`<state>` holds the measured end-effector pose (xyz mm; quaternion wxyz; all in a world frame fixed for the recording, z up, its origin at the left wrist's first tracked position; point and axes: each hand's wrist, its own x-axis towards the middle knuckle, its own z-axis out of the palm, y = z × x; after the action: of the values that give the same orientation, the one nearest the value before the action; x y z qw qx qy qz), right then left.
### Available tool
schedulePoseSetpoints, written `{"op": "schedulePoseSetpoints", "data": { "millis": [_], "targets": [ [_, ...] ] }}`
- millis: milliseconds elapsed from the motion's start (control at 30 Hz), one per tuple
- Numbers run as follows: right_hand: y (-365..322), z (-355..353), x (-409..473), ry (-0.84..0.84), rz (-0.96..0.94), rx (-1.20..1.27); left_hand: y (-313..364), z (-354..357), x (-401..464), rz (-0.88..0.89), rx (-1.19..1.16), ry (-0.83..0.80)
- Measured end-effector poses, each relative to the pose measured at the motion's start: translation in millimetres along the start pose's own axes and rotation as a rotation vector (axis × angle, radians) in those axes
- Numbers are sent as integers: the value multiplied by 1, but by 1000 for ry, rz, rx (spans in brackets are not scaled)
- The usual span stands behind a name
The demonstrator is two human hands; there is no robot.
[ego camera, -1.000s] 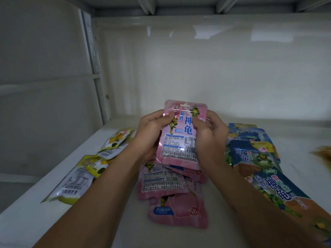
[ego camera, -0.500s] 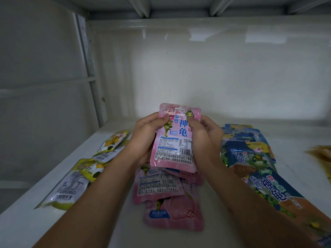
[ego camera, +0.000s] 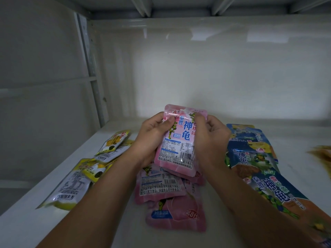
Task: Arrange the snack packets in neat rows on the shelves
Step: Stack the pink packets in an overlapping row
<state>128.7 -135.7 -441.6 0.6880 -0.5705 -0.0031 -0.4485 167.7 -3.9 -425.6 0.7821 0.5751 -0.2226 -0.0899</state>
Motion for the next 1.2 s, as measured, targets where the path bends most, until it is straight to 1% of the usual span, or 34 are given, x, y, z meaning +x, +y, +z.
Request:
{"op": "schedulePoseSetpoints", "data": {
  "millis": [133,267,333,400,467,567,667,767,867,967,1067,1133,1200],
  "targets": [
    [-2,0,1,19,15,5,-2,1,2,16,23,5],
    [0,3,1,-78,74,67,-4,1,5,66,26,104],
    [5,3,-1,-118,46,5,-4,1,6,85,15,177],
    [7,2,-2,-124,-37,-97,-3,0,7,81,-5,205],
    [7,0,-2,-80,-68,-135,-2,-2,6,42,-23,174],
    [6,-2,1,-30,-52,-131,-3,-1,4,-30,57,96],
    [7,0,1,-65,14,-122,-5,-2,3,1,101,134],
    [9,1,-1,-169,47,-152,-3,-5,3,66,76,181],
    [14,1,-5,-257,11,-211,-3,-5,2,72,52,178],
    [18,-3,-2,-210,-55,-278,-2,-5,3,8,29,168],
    [18,-5,-1,-183,-120,-334,-1,-3,1,-95,47,63],
    [18,-5,-1,-177,-143,-355,-4,-4,1,-83,123,43],
    [19,-5,-1,-183,-128,-349,-8,-7,2,-15,195,50]
  ]
}}
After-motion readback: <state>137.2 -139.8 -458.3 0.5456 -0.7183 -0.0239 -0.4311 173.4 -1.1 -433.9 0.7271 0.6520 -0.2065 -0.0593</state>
